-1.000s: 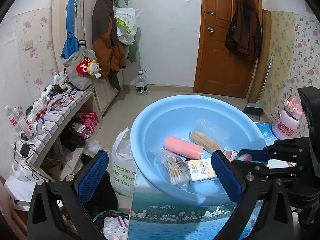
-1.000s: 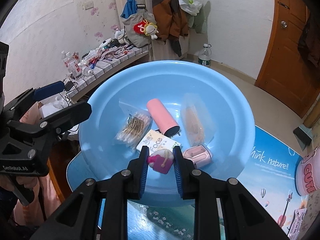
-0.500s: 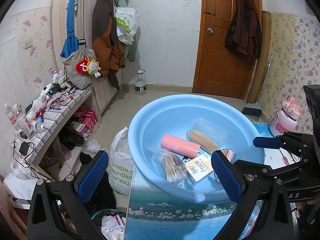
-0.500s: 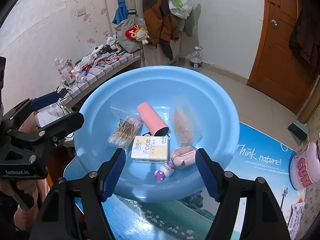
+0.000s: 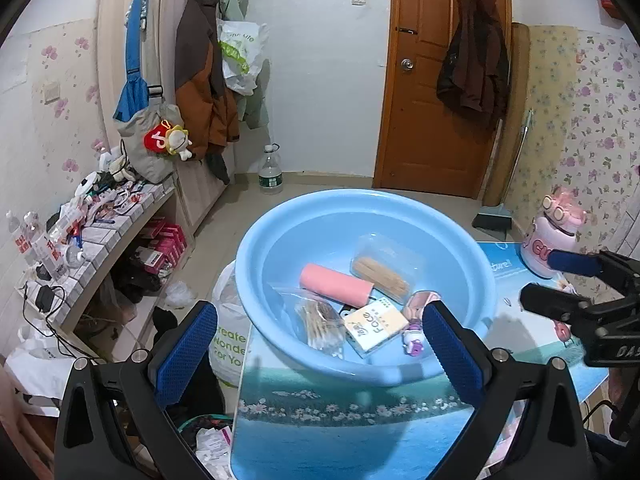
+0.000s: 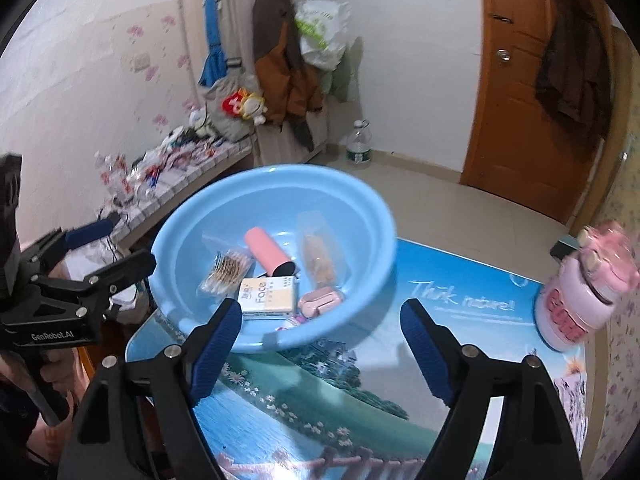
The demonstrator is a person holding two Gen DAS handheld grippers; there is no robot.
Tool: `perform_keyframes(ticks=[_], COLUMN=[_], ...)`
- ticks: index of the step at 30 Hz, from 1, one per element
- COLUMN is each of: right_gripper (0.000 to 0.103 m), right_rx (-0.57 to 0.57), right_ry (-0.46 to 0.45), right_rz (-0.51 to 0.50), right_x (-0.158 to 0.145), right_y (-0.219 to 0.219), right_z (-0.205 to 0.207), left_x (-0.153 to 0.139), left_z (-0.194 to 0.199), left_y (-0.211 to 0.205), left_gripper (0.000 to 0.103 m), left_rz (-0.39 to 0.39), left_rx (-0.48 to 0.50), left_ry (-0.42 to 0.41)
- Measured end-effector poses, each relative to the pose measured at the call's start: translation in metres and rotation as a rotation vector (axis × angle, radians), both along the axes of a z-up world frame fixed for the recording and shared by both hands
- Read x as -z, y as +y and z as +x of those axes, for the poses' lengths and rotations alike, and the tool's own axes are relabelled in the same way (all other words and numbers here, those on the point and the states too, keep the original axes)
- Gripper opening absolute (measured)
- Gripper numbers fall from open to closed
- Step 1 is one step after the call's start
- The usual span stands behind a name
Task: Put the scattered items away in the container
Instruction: 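Withdraw both tools from the basin back over the table mat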
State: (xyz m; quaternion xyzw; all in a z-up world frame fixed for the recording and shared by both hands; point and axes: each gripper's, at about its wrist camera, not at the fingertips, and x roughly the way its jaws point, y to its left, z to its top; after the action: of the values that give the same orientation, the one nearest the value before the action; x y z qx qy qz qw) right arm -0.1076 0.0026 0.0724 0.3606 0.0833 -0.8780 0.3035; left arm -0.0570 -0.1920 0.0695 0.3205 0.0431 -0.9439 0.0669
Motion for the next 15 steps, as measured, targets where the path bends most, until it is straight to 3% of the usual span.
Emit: perform_keyframes(ticks=[4, 8, 15], right_gripper=[0.103, 0.103, 0.103], right_rx=[0.036, 0.070, 0.143], right_ry=[0.046, 0.080, 0.055], right_rz=[-0.065, -0.108, -0.160], right_x=[-0.014, -0.025, -0.030], right_y=[0.022, 0.036, 0.065], right_z=[0.011, 0.020, 0.030], left_x=[-0.006, -0.011, -0.019], left_z=[0.007, 0.014, 0.023], left_y=[0.008, 0.014, 0.025], left_gripper=[0.103, 0.103, 0.103], left_rz=[-0.006, -0.009, -0.019], left_rx=[0.009, 0.007, 0.007], left_ry=[0.014, 0.023, 0.034])
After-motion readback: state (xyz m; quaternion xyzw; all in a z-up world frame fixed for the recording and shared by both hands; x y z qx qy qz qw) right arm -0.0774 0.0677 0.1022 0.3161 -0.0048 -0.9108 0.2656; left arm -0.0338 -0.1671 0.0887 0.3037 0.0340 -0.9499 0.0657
